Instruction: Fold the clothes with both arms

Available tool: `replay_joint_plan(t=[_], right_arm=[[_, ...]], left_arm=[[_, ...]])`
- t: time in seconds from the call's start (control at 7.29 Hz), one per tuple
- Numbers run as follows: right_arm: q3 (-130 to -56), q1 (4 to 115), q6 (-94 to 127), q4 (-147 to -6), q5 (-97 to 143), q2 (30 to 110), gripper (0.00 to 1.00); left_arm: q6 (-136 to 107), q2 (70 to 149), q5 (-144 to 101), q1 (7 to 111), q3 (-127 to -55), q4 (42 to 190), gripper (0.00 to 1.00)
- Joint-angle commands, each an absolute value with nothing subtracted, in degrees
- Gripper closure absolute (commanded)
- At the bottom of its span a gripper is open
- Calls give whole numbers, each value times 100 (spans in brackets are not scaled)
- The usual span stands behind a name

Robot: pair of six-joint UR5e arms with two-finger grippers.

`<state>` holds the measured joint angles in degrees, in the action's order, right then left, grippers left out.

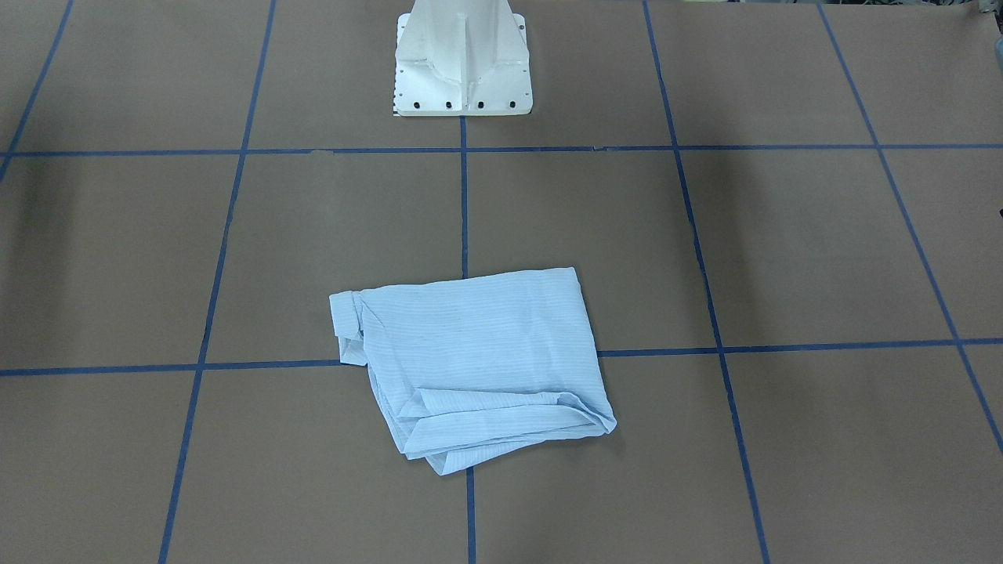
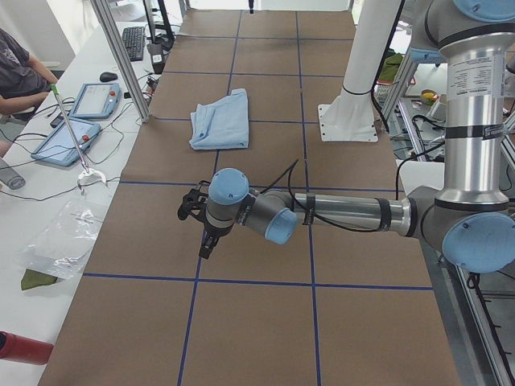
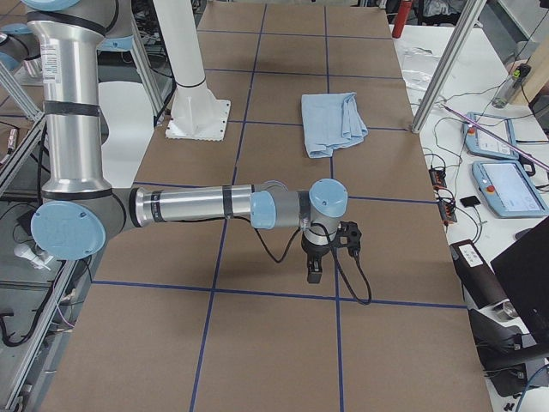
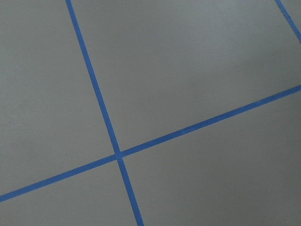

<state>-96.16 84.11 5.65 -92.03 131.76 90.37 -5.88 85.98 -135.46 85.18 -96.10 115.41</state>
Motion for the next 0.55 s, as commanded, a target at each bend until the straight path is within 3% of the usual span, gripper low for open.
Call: replay_joint_plan(t=[0.0,0.41], right_arm=[[-9633,8411,624,-9202,13184,9035,0],[-9641,8411,624,-9202,13184,9035,0]], left_arm=[[-782,8622,-13553,8525,-9606,11566,1],[-791,8613,-13570,8525,-9694,11566,1]])
